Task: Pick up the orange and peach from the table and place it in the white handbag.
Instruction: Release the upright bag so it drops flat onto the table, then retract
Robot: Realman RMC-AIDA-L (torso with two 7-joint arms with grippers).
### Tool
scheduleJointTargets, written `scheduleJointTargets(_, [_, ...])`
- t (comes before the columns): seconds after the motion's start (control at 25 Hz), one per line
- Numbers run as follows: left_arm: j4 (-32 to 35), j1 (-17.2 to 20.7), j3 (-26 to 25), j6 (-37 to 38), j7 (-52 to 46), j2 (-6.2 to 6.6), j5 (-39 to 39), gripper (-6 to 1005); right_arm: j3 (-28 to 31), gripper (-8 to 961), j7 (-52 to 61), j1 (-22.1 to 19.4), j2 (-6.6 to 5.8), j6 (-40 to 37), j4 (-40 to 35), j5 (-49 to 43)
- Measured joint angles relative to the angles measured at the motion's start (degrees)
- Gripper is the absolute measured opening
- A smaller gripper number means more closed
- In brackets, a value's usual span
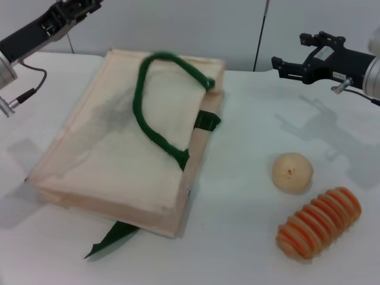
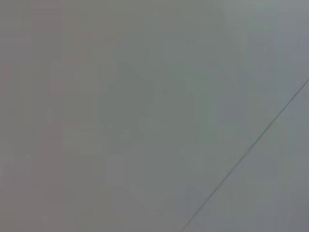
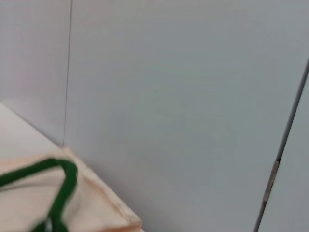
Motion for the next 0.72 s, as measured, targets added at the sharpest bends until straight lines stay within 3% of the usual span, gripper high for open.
scheduleJointTargets(0.16, [-0.7, 0.1, 0.0, 0.9, 1.0, -0.01, -0.4, 558, 0.0, 880, -0.2, -0.6, 0.02, -0.5, -0.1, 1.8])
scheduleJointTargets(0.44, [-1.7, 0.1, 0.0, 3.2, 5.3, -0.29, -0.8, 722, 0.0, 880, -1.7, -2.2, 0.07, -2.7, -0.1, 7.8])
scheduleJointTargets(0.56, [-1.9, 0.1, 0.0, 5.7, 8.5, -0.99, -0.8, 793, 0.0, 879, -4.1, -3.5, 0.13, -3.7, 0.1, 13.4])
scheduleJointTargets(0.72, [-1.9, 0.4, -0.1, 11.9, 18.2, -3.23, -3.1, 896, 0.0, 878, -10.5, -5.9, 0.38, -5.2, 1.6, 24.0])
